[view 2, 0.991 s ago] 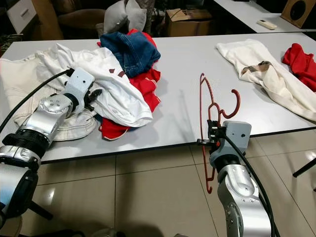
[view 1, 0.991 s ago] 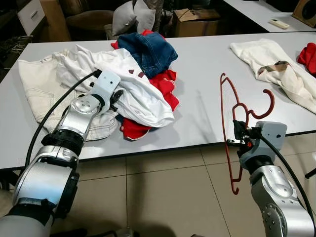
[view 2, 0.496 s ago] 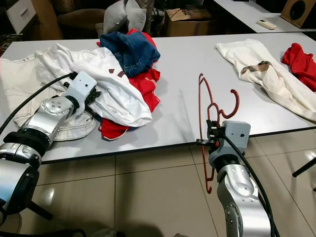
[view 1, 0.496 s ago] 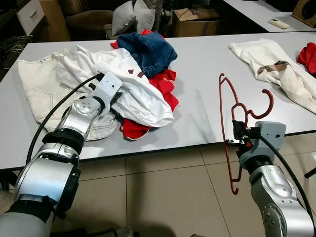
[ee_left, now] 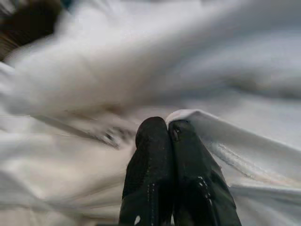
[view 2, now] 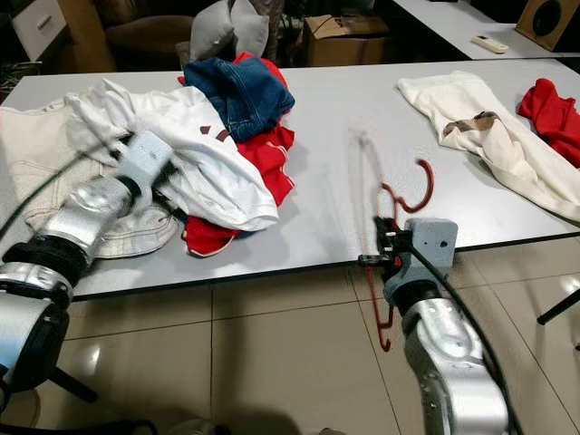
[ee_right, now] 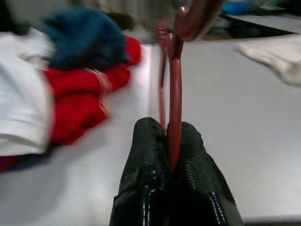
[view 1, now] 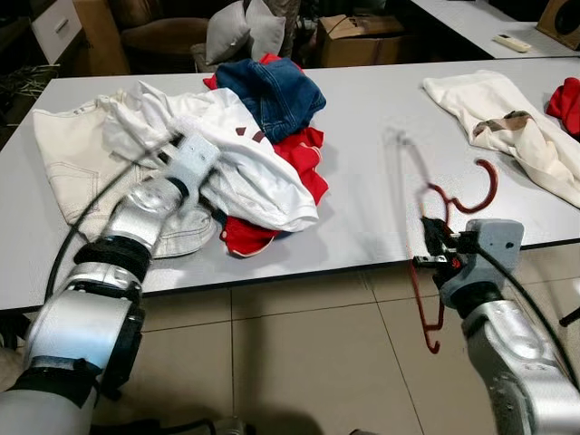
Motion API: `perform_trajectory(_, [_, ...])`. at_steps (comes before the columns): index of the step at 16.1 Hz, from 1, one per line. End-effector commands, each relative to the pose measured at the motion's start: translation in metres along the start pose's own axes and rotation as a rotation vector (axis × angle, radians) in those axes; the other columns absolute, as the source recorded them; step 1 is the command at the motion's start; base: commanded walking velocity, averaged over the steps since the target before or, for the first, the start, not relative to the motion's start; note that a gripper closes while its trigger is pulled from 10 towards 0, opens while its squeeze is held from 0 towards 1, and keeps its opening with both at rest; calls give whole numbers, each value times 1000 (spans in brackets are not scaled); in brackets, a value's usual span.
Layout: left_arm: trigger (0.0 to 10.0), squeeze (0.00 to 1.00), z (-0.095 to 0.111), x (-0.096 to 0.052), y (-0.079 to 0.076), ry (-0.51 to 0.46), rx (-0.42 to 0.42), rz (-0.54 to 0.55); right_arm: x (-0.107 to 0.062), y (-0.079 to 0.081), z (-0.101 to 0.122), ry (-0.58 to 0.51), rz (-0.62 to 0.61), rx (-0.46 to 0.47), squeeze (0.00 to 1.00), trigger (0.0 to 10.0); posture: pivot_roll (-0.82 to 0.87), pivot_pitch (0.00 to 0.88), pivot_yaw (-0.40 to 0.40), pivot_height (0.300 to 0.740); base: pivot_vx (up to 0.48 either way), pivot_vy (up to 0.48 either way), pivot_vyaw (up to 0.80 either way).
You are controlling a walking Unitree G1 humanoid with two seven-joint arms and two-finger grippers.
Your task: Hang hanger
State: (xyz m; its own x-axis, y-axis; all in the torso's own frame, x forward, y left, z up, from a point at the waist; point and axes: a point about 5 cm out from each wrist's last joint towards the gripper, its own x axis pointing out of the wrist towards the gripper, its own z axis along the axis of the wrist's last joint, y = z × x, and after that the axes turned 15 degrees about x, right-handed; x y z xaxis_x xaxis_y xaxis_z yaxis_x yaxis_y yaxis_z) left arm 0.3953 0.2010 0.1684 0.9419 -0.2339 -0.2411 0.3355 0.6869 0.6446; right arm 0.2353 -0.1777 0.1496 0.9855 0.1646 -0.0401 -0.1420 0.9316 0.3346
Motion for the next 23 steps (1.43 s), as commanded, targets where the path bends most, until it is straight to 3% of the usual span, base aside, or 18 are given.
perform_trajectory(1, [0, 0, 7, -3, 11, -50, -25, 57, -3, 10, 8, -13, 96, 19, 0, 10000, -41, 11, 19, 740, 0, 0, 0])
perform_trajectory(2, [0, 0, 10, -7, 13, -93, -59, 86, -7, 14, 11, -4, 173, 36, 0, 10000, -39, 10, 23, 740, 0, 0, 0])
perform_trajectory(4, [0, 0, 19, -31, 22, -196, -93, 189, -20, 21, 21, 43, 383, 112, 0, 10000, -27, 14, 11, 740, 0, 0, 0])
perform_trajectory(6, [0, 0, 24, -46, 22, -233, -86, 227, -26, 23, 19, 112, 486, 146, 0, 10000, -15, 16, -2, 740, 0, 0, 0])
perform_trajectory(9, [0, 0, 32, -70, 14, -289, -70, 265, -34, 27, 9, 263, 617, 147, 0, 10000, -9, 19, -17, 740, 0, 0, 0])
perform_trajectory(12, [0, 0, 39, -86, -7, -293, -90, 231, -37, 29, 5, 344, 697, 183, 0, 10000, 3, 15, -36, 740, 0, 0, 0])
perform_trajectory(18, [0, 0, 46, -92, -17, -273, -100, 211, -35, 29, 2, 403, 748, 192, 0, 10000, 11, 14, -45, 740, 0, 0, 0])
perform_trajectory(23, [0, 0, 54, -98, -26, -327, -80, 143, -25, 30, -7, 436, 718, 178, 0, 10000, 19, 17, -41, 740, 0, 0, 0])
